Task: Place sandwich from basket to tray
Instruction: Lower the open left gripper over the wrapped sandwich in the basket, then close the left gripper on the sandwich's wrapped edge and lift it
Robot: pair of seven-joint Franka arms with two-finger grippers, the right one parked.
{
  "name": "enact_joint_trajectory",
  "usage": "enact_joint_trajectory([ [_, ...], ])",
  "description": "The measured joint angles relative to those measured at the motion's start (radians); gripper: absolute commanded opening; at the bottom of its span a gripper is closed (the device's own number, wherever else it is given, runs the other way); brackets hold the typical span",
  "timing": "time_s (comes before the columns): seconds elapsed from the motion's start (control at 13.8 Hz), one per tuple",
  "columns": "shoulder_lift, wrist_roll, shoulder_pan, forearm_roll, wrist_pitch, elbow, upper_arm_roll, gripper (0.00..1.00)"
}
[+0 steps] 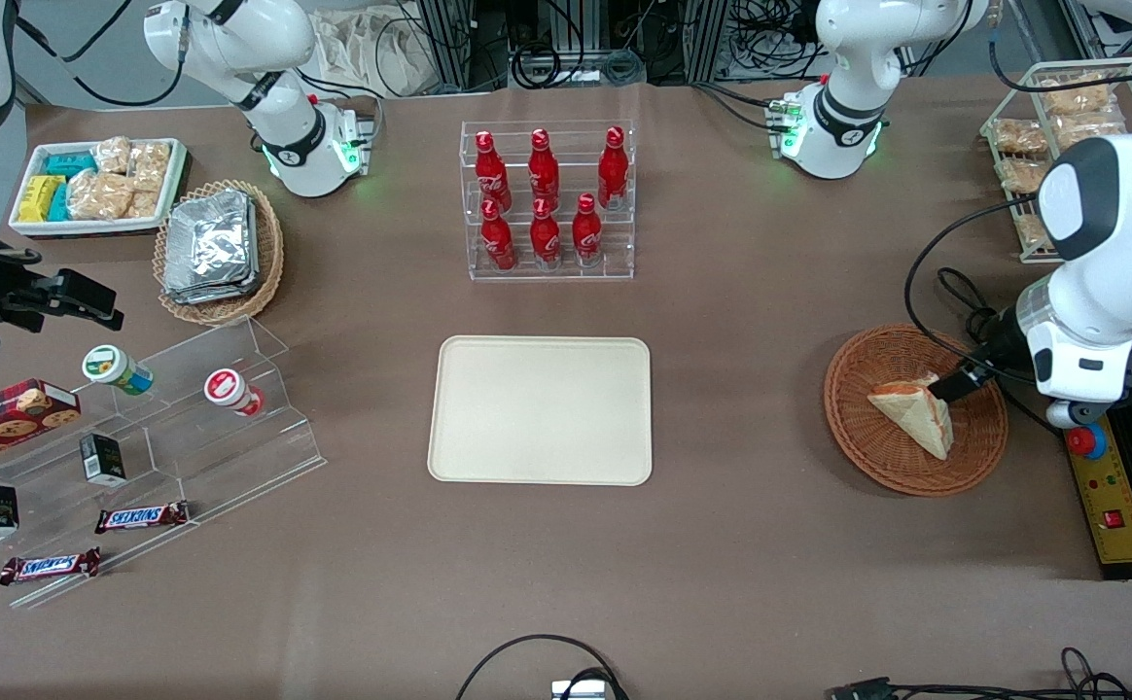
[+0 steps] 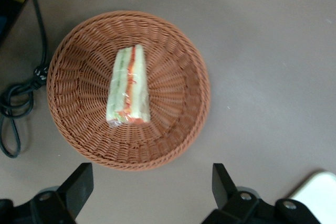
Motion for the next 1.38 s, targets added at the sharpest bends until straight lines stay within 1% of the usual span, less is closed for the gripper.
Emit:
enact_joint_trajectory([
  [0.15,0.000,-0.020,0.025,0.000,0.088,-0.081,0.002,1.00],
  [0.36,0.000,-0.093,0.039,0.000,0.266,-0.227,0.002,1.00],
  [0.51,0.004,-0.119,0.040,0.000,0.311,-0.276,0.002,1.00],
  [0.8,0.038,-0.127,0.067,0.000,0.329,-0.287,0.003,1.00],
  [1.09,0.101,-0.124,0.096,0.022,0.369,-0.288,0.003,1.00],
  [1.38,0.151,-0.122,0.101,0.026,0.416,-0.289,0.002,1.00],
])
